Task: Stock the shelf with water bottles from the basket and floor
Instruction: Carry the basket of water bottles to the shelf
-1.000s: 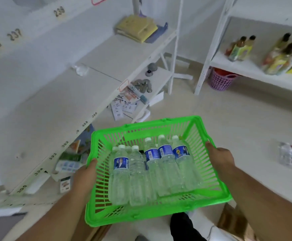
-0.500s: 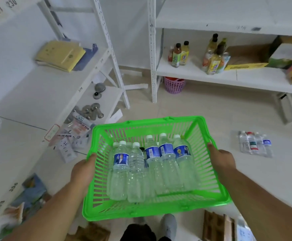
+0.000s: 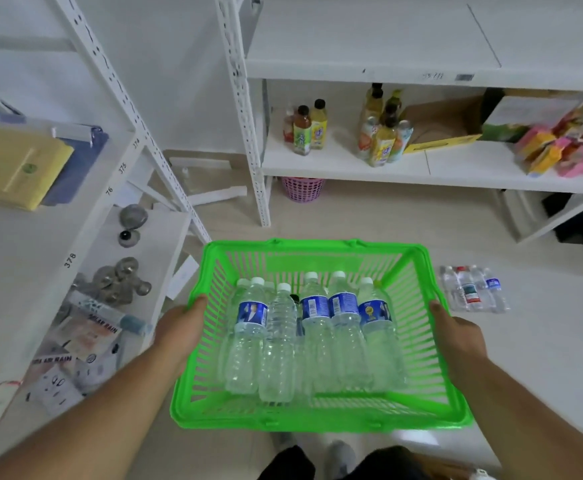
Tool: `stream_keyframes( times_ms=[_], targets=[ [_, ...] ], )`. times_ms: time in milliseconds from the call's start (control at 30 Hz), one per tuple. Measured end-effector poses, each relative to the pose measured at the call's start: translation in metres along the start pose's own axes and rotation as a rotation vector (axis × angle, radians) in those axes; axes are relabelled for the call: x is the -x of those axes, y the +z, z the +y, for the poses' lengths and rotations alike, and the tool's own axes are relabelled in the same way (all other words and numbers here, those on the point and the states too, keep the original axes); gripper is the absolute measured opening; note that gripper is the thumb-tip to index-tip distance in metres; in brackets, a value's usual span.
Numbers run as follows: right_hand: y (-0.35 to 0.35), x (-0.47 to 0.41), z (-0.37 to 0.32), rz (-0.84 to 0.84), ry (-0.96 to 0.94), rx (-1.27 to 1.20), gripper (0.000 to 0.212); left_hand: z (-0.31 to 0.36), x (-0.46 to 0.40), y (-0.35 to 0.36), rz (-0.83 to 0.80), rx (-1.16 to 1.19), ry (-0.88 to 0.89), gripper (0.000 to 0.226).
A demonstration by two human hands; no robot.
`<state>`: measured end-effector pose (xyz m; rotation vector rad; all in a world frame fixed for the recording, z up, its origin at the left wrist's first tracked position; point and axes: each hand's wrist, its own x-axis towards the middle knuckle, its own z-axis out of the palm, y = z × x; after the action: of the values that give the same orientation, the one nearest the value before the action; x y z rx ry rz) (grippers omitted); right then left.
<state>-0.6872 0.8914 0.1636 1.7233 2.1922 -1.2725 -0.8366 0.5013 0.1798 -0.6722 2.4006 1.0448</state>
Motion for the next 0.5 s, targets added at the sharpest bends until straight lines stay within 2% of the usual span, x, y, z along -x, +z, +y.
stream_keyframes(
  times_ms=[200, 333, 500],
  targets=[
    [0.013, -0.055, -0.040, 0.004, 0.057, -0.018, 0.065, 0.063, -0.060, 0.020, -0.035, -0.095, 0.001, 0.072],
    [0.022, -0.096, -0.069, -0.009, 0.084, -0.039, 0.062, 0.104, -0.092, 0.041, -0.037, -0.213, 0.024, 0.059],
    [0.042, -0.158, -0.103, -0.038, 0.092, -0.053, 0.062, 0.140, -0.145, 0.073, -0.057, -0.293, -0.004, 0.060]
  ],
)
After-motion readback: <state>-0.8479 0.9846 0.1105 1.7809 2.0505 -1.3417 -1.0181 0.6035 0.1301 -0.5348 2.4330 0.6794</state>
